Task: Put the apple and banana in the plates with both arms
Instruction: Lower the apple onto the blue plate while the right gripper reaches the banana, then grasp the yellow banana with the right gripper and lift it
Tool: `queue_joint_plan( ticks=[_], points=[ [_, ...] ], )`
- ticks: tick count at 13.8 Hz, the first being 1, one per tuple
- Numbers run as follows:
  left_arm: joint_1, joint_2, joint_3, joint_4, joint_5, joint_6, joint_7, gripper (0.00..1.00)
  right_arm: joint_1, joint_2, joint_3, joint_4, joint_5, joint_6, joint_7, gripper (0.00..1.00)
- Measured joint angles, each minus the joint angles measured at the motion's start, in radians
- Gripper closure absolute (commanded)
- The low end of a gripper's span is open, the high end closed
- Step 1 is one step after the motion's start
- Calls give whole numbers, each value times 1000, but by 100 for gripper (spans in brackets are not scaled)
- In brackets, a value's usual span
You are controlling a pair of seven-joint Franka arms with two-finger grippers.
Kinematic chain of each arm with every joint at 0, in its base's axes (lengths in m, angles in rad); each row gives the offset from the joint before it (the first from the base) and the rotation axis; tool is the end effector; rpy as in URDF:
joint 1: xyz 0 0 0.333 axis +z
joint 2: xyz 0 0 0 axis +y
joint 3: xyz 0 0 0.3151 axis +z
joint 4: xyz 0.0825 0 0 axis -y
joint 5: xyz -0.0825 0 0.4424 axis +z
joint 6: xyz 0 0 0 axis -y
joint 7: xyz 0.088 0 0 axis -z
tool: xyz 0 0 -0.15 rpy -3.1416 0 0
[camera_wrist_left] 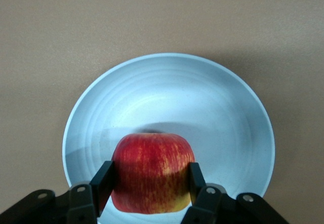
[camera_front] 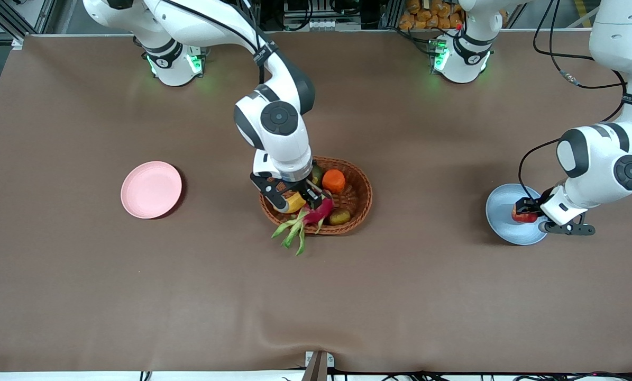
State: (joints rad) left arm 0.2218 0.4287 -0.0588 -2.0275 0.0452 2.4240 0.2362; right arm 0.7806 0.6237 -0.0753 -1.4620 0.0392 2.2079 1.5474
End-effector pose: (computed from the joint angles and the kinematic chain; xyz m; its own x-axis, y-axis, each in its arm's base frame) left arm 0.6248 0.1029 0.1427 0.9942 -0.1026 -0.0313 -0.1026 -0.9947 0.0032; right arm 0.5889 0.5151 0.2574 0.6619 -0.7495 0.0127 -0.7428 -0.6580 -0.1235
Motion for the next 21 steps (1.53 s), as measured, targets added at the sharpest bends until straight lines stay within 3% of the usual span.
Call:
queue_joint_plan(
  ticks=[3,5,8,10,11,18,21],
  points=[
    [0,2,-1,0,0,3,0,0,2,3,0,3,1,0,0,36],
    [0,2,-3,1,0,5,0,0,4,6,0,3,1,-1,0,44],
    [-2,2,-16,12,0,5,0,0,6,13,1,2,1,-6,0,78],
    [-3,0,-25,25,0,6,0,0,7,13,1,4,2,-13,1,96],
    [-3,-2,-31,34,0,2,0,0,7,13,1,5,2,-13,1,100],
    [-4,-59,-63,151,0,-171,0,0,1,7,-8,32,8,-47,2,100],
    [-9,-70,-81,241,0,-277,-1,0,-33,-24,-14,92,49,-172,-1,100]
  ],
)
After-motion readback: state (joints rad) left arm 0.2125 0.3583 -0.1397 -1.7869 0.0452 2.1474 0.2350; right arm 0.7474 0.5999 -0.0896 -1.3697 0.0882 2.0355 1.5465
